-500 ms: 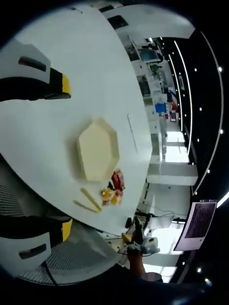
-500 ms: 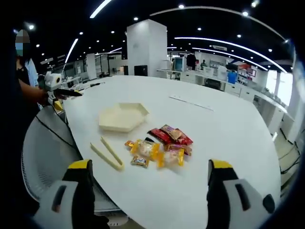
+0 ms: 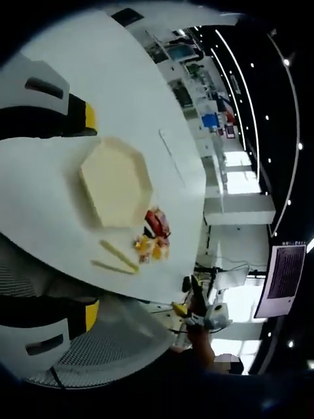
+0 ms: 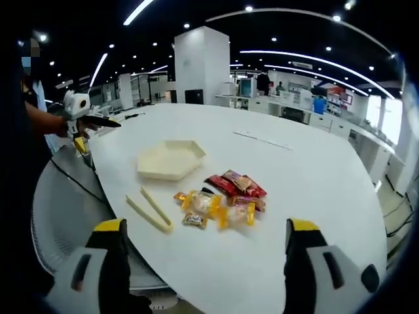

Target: Place the target food into the container with the food tongs after gripping and lifting it, then release it inside without dropping or visibly crushing the food.

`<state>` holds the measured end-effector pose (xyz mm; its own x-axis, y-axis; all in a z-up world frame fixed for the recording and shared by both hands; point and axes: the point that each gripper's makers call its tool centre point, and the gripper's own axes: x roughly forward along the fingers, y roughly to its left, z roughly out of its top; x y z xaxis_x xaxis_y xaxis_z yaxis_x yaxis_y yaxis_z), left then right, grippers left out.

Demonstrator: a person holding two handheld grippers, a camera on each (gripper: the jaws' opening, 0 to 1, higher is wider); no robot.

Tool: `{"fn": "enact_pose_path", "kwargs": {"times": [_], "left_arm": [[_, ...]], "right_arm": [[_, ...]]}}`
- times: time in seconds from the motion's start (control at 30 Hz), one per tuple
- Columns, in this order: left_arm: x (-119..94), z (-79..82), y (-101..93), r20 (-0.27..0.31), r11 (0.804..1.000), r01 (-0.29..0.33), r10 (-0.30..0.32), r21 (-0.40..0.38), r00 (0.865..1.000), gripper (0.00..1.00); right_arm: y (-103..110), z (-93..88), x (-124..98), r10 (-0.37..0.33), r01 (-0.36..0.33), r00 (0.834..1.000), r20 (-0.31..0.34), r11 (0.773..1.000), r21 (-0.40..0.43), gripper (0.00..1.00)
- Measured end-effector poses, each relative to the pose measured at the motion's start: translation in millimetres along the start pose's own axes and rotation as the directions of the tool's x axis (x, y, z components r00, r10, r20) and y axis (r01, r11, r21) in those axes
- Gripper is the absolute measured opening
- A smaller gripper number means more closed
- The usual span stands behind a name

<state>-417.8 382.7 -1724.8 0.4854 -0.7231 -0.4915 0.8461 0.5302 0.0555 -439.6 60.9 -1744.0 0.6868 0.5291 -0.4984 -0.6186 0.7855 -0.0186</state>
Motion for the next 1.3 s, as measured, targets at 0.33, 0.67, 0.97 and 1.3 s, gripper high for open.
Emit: {"fn": "enact_pose_path", "kwargs": {"times": [0.33, 0.67, 0.97, 1.3], "left_arm": [[35, 17.5, -21.9, -0.026, 0.986, 0.126, -0.124, 0.106, 0.992, 0.94], [70, 15.2, -42.8, -0.069, 0.971, 0.214, -0.208, 0.108, 0.976, 0.90], [98, 13.1, -61.6, -0.100, 0.951, 0.279, -0.267, 0.133, 0.958, 0.84], [124, -7.2, -81.3, -0.155, 0.919, 0.339, -0.312, 0.201, 0.938, 0.75]], "right_arm": [[5, -3.5, -1, 0.010, -0.010, 1.000, -0.005, 1.000, -0.004, 1.00], [4, -3.5, 0, 0.012, -0.012, 1.000, 0.002, 1.000, 0.005, 0.99], [3, 1.1, 0, 0.014, -0.014, 1.000, 0.017, 1.000, 0.010, 0.99], [2, 0.5, -2, 0.016, -0.016, 1.000, 0.013, 1.000, 0.012, 0.99]]}}
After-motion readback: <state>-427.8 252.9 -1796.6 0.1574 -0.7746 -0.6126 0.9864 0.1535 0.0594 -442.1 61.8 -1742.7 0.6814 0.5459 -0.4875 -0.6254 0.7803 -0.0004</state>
